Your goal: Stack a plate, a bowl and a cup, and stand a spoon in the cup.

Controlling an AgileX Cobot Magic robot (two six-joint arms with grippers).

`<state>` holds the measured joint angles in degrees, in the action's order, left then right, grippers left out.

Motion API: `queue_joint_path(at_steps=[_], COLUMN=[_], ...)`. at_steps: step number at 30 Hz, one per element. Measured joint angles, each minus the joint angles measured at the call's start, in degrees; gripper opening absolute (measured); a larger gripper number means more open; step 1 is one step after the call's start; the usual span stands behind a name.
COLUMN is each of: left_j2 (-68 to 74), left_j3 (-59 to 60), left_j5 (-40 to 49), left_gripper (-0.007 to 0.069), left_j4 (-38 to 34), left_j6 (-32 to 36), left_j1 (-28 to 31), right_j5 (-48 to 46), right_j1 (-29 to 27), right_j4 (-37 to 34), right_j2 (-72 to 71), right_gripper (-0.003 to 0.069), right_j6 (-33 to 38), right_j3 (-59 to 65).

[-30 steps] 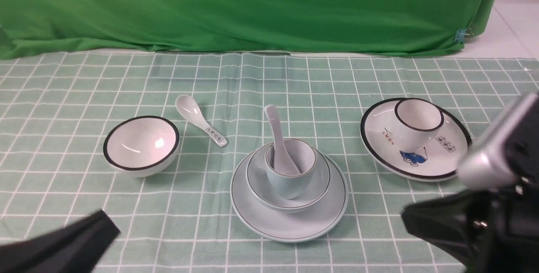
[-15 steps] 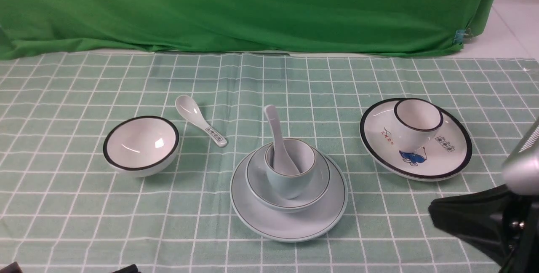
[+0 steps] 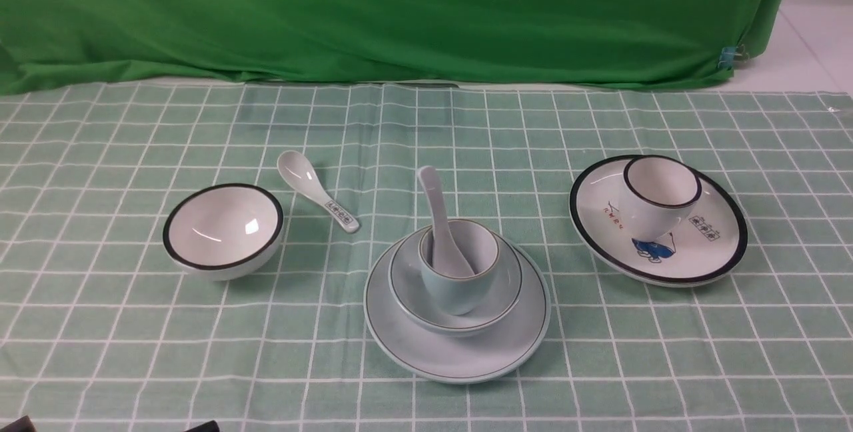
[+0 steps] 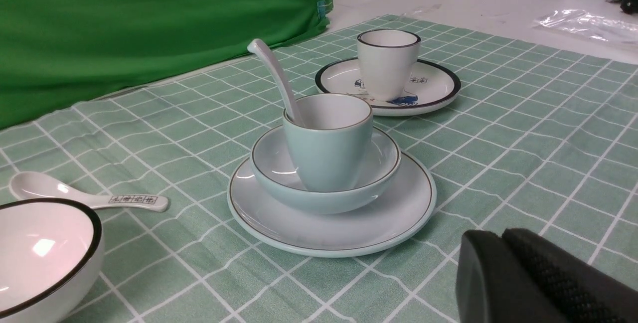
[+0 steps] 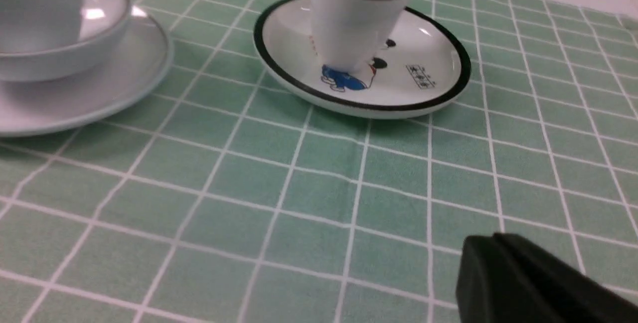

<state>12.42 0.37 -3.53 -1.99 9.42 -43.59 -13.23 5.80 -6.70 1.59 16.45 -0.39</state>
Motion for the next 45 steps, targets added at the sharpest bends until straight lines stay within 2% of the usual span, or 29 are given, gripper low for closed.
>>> queue_joint_path(at_steps=[23,34,37,39,40,41,45], left_j2=[0.0,-0.2,-0.5,-1.5,-1.7,-2.7,-6.2], left_j3=[0.0,0.0,0.0,0.0,0.0,0.0,0.0], left_j5=[0.1,-1.3,-5.1,-8.0,-8.2,-9.2,-6.6], left_gripper=[0.0011,0.0011,0.0012,0.0012,0.0012,0.0012,0.0012], left_j4=[0.0,2.0,2.0,-0.5,-1.0,-2.5,-4.4], left_j6=[0.0,3.0,3.7,3.8,3.8,3.8,3.1], left_j1=[0.0,0.5,6.0,14.2,14.9,20.3,31.9], right_j5=[-0.5,-0.5,-0.5,-0.5,-0.5,-0.5,-0.5], right_j1=[-1.0,-1.0,-1.0,-1.0,-1.0,-1.0,-1.0], right_j4=[0.7,0.7,0.7,0.7,0.7,0.7,0.7], right_j2=[-1.5,-1.5,-1.5,-1.5,-1.5,-1.5,-1.5], right_gripper=[0.0035,0.0055,0.0055,0.0056,0.0056,0.0056,0.0056], right_j6=[-2.4,-2.4,-2.4,-2.4,-2.4,-2.4,-2.4], right_j3=[0.7,0.7,0.7,0.7,0.7,0.7,0.7])
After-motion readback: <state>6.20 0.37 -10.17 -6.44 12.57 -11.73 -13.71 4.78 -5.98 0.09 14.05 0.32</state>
